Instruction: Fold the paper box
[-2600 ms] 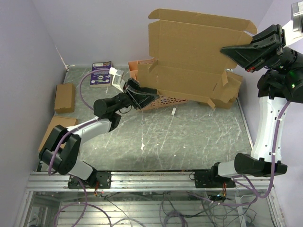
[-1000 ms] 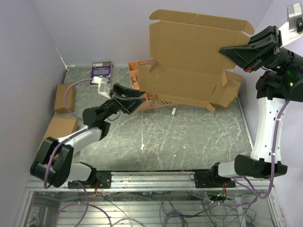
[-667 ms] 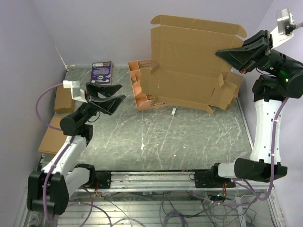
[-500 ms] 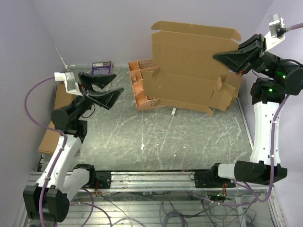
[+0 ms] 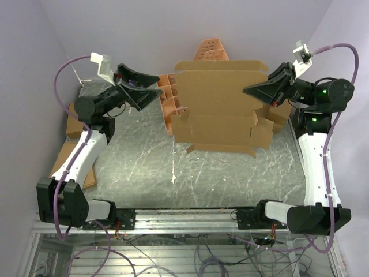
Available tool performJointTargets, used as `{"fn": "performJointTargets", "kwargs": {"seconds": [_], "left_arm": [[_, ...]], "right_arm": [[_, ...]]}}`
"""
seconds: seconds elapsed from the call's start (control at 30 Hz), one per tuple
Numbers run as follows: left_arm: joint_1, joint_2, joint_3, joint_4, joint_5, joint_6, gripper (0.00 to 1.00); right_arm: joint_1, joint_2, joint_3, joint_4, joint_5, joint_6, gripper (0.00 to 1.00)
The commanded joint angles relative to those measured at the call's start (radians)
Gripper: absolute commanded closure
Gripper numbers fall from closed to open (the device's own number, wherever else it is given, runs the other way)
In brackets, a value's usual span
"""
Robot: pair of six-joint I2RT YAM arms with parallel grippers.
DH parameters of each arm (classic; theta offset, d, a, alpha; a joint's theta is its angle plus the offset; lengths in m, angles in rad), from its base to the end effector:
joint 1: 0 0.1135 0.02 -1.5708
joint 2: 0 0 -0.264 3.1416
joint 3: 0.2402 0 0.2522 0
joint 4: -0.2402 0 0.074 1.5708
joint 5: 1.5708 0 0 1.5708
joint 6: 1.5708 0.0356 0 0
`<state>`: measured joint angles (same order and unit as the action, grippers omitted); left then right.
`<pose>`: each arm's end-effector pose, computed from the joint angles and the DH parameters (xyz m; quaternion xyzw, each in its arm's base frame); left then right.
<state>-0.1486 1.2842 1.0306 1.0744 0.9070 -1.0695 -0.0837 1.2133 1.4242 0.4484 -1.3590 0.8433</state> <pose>0.2559 -0.0667 0.4335 0.2189 0.4761 -0.6101 0.5942 0.2211 0.0164 0.5207 -0.3517 0.5585 0.5158 0.5462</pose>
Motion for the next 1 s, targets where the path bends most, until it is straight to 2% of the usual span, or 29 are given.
{"fn": "performJointTargets", "kwargs": {"seconds": [0.0, 0.13, 0.3, 0.47, 0.57, 0.7, 0.97], "left_arm": [[-0.094, -0.01, 0.109, -0.153, 0.064, 0.14, 0.02], [-0.171, -0.008, 0.196, -0.433, 0.06, 0.338, 0.01], [-0.208, 0.021, 0.237, -0.445, 0.093, 0.337, 0.07], [-0.241, 0.059, 0.306, -0.597, 0.118, 0.421, 0.34], [-0.251, 0.074, 0.332, -0.627, 0.132, 0.442, 0.43], [-0.258, 0.095, 0.391, -0.703, 0.171, 0.471, 0.49], [-0.258, 0.121, 0.479, -0.894, 0.223, 0.564, 0.53]], "right_arm": [[0.03, -0.028, -0.011, -0.028, -0.008, -0.056, 1.0], [0.051, -0.033, -0.018, -0.063, -0.008, -0.086, 1.0], [0.068, -0.033, -0.024, -0.104, -0.005, -0.124, 1.0], [0.083, -0.031, -0.025, -0.117, -0.005, -0.135, 1.0], [0.089, -0.031, -0.021, -0.147, -0.002, -0.165, 1.0], [0.094, -0.025, -0.021, -0.178, -0.002, -0.194, 1.0], [0.103, -0.019, -0.018, -0.241, 0.0, -0.255, 1.0]]}}
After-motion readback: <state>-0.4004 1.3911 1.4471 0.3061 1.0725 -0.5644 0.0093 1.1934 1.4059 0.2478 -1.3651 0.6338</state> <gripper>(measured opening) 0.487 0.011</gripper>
